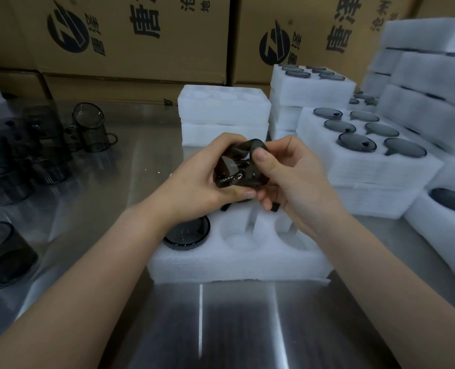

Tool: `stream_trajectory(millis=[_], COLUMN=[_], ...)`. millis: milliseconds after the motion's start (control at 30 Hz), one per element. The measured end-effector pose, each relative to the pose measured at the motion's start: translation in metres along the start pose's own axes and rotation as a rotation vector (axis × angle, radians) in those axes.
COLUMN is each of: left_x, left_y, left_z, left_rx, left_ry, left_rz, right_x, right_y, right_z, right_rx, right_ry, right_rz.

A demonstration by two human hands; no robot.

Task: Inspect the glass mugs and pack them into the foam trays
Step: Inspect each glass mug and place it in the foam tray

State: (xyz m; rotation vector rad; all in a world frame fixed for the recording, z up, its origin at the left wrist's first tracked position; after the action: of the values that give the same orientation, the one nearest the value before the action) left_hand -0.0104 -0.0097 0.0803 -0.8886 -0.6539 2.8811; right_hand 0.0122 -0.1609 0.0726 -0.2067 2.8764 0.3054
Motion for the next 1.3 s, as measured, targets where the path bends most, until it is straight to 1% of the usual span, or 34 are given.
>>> stream_trajectory(millis=[133, 233, 267, 400, 600, 733, 833, 967, 1167, 1300], left_x=[-0.001, -0.001, 0.000, 0.000, 0.002, 0.003, 0.004, 0.005, 0.005, 0.005], left_y=[0.001, 0.002, 0.001, 0.000, 0.001, 0.001, 0.001, 0.000, 0.000, 0.000], left_z=[0.001, 0.003, 0.003, 0.002, 0.005, 0.007, 0.010, 0.011, 0.011, 0.010], left_rx=[-0.063, -0.083, -0.086, -0.042, -0.088, -0.173, -0.245, -0.231, -0.217, -0.238], left_ry=[0.058, 0.090, 0.099, 0.073, 0.058, 0.052, 0.099, 0.099, 0.091, 0.131], left_rz=[0.005, 0.005, 0.014, 0.026, 0.056, 0.030, 0.049, 0.073, 0.107, 0.122], right_x=[0.004, 0.004, 0.005, 0.011, 0.010, 0.011, 0.012, 0.013, 0.011, 0.010], right_y=[0.002, 0.004, 0.005, 0.011, 0.012, 0.013, 0.014, 0.016, 0.014, 0.014], right_z=[-0.003, -0.004, -0.004, -0.006, -0.005, -0.001, 0.001, 0.000, 0.003, 0.006], right_rx=[0.113, 0.054, 0.069, 0.265, 0.387, 0.433, 0.495, 0.600, 0.513, 0.368], right_ry=[-0.091, -0.036, -0.045, -0.191, -0.296, -0.347, -0.339, -0.377, -0.347, -0.288], right_rz=[0.034, 0.008, -0.011, -0.090, -0.011, 0.017, 0.011, -0.002, 0.024, -0.001])
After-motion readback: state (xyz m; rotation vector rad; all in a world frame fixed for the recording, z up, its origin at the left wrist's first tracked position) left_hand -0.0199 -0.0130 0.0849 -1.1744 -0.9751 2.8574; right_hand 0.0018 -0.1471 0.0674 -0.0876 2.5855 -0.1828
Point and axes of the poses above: each hand's wrist, its own x-axis away from the middle knuckle, its own y-axis out of the palm, z = x × y, the point moved 3 cm from there along -x, towards the middle knuckle, and after that the axes turned 8 degrees about z, right-handed, at the moved point
